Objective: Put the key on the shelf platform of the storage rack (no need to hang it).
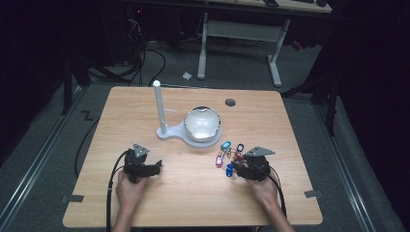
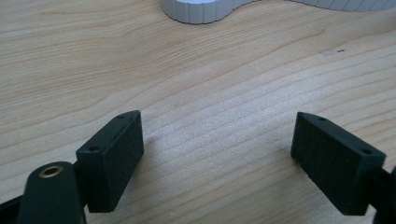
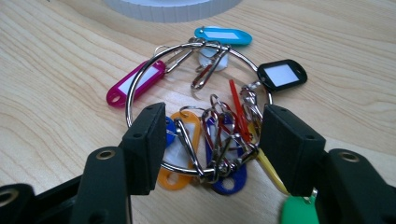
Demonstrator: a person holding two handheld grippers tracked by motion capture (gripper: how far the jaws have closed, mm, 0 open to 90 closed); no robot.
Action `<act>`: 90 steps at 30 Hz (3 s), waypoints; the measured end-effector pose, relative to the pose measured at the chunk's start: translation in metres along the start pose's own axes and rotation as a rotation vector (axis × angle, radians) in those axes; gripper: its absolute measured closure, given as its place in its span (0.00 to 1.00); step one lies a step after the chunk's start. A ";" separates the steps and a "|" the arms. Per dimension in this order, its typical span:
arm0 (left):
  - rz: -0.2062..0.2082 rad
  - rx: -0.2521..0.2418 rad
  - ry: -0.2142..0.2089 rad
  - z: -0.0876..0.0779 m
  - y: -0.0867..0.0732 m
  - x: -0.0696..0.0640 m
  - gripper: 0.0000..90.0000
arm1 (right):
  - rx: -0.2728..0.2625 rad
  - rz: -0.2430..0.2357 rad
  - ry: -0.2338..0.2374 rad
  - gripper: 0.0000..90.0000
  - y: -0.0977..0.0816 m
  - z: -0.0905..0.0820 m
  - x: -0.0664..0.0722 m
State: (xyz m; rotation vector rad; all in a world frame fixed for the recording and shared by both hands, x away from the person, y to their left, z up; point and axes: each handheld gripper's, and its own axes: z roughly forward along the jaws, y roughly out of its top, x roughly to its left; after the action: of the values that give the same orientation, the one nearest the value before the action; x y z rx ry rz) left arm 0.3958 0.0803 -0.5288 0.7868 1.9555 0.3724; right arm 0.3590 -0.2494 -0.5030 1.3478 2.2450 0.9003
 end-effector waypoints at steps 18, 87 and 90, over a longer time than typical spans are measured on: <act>0.002 0.000 -0.001 0.000 0.000 0.000 0.19 | 0.062 -0.043 0.040 0.72 0.006 0.015 -0.003; -0.009 0.005 0.003 0.000 0.000 0.000 0.19 | -0.269 -0.141 0.108 0.84 0.115 -0.113 -0.023; -0.010 0.005 0.003 0.000 0.000 0.000 0.19 | -0.273 -0.152 0.116 0.84 0.123 -0.116 -0.021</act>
State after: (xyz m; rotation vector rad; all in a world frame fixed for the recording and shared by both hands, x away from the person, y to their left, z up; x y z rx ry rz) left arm 0.3955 0.0801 -0.5282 0.7796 1.9629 0.3633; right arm 0.3788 -0.2645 -0.3346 1.0146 2.1754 1.2051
